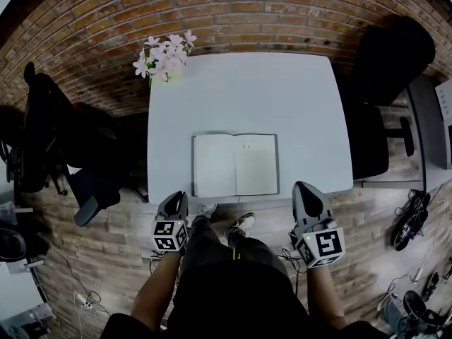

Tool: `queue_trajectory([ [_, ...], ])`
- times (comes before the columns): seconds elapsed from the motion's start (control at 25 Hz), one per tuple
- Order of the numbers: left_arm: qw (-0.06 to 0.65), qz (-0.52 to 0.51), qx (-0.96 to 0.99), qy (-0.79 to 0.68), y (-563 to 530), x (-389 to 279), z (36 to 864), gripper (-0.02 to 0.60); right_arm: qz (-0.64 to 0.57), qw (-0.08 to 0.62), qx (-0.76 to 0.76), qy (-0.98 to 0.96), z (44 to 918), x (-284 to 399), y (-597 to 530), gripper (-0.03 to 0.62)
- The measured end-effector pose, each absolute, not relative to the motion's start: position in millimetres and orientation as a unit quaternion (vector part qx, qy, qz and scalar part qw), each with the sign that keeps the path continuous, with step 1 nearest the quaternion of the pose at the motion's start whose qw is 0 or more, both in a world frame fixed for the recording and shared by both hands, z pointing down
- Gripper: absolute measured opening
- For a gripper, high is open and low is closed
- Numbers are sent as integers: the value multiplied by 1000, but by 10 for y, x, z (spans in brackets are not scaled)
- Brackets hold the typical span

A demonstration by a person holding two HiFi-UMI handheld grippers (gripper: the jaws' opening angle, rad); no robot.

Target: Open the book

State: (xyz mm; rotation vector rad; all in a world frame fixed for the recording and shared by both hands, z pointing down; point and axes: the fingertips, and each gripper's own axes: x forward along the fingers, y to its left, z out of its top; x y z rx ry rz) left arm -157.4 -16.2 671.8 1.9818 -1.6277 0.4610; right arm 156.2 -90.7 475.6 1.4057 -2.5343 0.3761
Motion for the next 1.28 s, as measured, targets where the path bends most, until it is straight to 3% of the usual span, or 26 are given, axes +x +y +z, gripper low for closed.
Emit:
queue_trajectory([
  [0.36,206,187,768,-578,-468,-1340,6424,37,126,88,468,-870,4664,1428,-970,12],
  [0.6,176,172,797,-551,-774,-1133,6055,37,114,109,481,-862,4648,1397,-1009,12],
  [1.28,26,42,871,-489,-1406,-787,4081,31,70,42,516,-853,3970,1281,-1190,12],
])
